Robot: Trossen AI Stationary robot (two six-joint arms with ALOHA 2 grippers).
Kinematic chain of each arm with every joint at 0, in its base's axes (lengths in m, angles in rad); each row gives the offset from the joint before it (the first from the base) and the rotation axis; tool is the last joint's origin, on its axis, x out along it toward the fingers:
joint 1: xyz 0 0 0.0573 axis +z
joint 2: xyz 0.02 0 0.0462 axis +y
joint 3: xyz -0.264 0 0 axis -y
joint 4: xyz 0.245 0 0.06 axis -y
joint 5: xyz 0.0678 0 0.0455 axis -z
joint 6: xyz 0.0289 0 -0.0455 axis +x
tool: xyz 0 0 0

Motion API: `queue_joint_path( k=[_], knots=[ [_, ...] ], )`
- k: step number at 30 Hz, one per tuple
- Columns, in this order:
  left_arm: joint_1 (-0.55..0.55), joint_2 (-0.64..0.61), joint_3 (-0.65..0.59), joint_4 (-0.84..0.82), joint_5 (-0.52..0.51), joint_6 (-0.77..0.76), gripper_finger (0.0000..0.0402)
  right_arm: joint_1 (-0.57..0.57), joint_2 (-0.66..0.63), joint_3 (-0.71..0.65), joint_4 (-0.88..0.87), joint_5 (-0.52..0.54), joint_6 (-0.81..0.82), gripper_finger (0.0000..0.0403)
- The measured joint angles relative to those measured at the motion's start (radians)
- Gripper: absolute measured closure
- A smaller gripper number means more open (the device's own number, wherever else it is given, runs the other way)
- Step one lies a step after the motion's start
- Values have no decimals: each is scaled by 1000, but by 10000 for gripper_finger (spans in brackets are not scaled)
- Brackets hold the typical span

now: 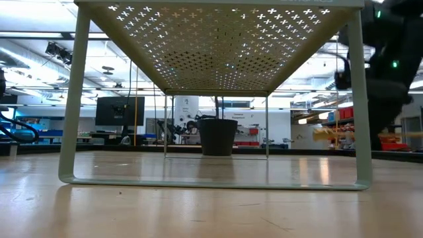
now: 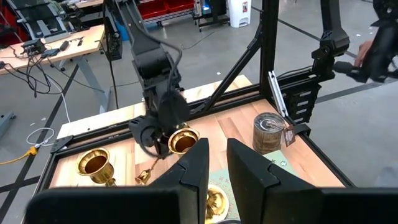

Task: Pick & Place candle stick holders
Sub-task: Align the gold candle holder with the other gold candle holder on the shelf

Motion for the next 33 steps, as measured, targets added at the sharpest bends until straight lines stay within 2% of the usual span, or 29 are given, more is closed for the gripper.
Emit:
queue_joint_path(
  k=[11,22,27,33],
  knots=[
    [0,0,0,-24,0,0,335,159,-123,166,-139,183,66,397],
    [0,0,0,-33,0,0,335,379,-170,274,-135,373,112,397],
    [0,0,0,-38,0,0,335,489,-170,281,21,456,62,397],
    [0,0,0,-38,0,0,335,614,-169,278,298,606,-147,397]
  ],
)
